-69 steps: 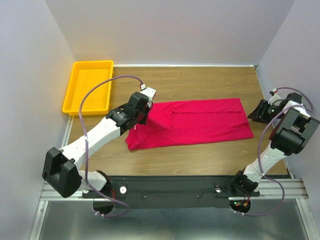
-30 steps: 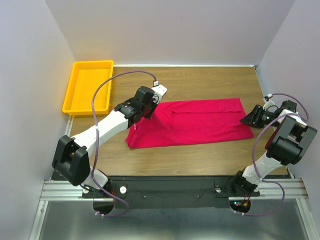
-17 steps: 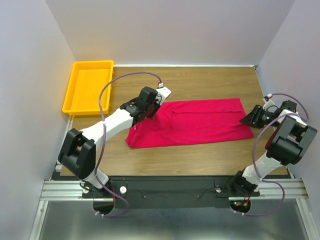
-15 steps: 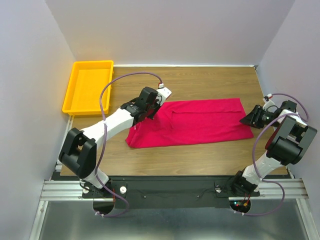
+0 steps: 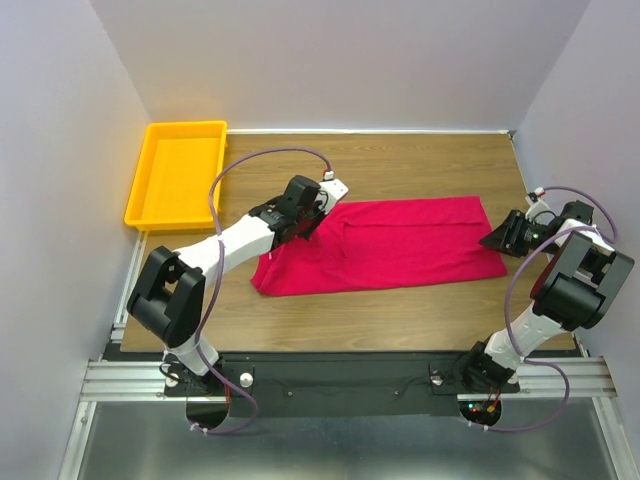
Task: Fold and stack the t-shirts
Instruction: Fold the tshirt
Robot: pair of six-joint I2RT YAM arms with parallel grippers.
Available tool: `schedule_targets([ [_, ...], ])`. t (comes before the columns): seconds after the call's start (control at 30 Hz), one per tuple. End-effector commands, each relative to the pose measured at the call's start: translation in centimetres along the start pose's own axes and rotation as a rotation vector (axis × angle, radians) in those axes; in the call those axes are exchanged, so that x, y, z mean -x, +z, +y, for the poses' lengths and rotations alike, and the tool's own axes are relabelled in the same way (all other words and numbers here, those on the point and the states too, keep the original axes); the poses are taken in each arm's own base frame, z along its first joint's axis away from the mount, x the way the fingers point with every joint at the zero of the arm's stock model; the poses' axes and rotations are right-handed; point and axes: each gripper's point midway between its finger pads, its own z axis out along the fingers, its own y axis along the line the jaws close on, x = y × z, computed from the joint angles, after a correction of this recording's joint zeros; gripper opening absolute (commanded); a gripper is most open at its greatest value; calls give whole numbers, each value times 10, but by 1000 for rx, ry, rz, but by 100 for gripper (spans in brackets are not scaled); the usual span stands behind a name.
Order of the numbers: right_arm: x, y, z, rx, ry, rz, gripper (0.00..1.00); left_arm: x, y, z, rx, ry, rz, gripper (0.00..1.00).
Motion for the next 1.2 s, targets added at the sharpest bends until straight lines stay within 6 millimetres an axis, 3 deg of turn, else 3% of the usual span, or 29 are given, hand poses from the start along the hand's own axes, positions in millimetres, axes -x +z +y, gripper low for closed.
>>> schedule_targets([
  [0.0,5,-2,8,18,-54,-25,47,31,-2,7,4,16,-86,0],
  [0.63,4,-1,6,16,-49,-20,47,36,11,-9,-89,65,-109,0],
  [1.17,3,-1,8,20,-51,-21,47,6,41,23,66,-65,33,0],
])
